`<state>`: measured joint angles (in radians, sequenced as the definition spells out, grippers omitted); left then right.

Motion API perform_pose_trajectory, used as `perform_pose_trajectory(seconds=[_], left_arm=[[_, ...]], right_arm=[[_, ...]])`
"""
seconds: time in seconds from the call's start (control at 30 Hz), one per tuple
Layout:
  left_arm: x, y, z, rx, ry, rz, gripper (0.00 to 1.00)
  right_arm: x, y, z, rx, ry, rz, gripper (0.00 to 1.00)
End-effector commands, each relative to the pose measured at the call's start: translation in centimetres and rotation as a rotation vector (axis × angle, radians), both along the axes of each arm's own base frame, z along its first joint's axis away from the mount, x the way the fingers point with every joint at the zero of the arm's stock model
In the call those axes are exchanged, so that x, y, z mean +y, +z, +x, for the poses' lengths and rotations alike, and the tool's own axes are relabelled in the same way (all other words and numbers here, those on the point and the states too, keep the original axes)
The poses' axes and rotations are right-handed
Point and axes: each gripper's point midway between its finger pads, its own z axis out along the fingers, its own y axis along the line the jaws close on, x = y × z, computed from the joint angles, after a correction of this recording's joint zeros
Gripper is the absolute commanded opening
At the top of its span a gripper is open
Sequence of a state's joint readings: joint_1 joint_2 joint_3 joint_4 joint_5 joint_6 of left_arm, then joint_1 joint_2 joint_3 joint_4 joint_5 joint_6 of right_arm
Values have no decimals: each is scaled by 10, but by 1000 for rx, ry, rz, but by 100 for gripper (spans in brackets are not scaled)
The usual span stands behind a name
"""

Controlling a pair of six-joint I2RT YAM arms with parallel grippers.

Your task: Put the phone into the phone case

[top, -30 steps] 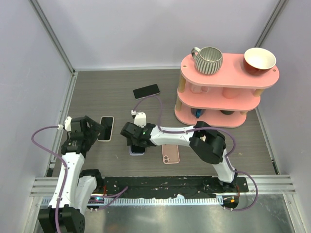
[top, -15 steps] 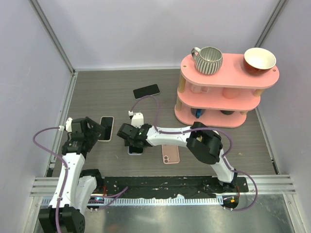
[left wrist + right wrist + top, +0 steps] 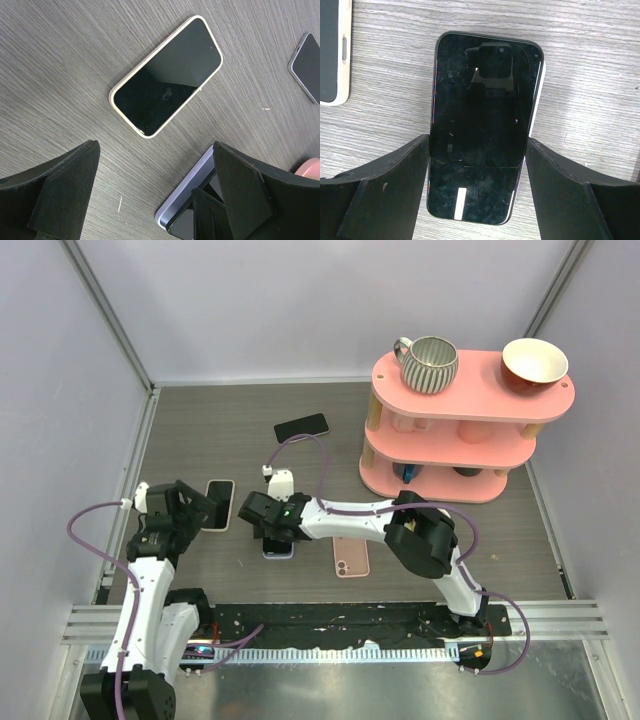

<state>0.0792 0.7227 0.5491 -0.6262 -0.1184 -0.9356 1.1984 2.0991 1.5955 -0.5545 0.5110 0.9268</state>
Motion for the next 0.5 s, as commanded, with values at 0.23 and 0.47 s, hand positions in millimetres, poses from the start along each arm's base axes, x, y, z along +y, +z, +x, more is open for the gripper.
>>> perform_pose_trajectory(seconds=[0.23, 0.47], left_arm=[[-2, 6, 5, -43, -9, -9, 100], [-2, 6, 6, -48, -13, -8, 100]], right_arm=[[15, 7, 12, -54, -48, 40, 62], [5, 8, 11, -52, -83, 31, 76]])
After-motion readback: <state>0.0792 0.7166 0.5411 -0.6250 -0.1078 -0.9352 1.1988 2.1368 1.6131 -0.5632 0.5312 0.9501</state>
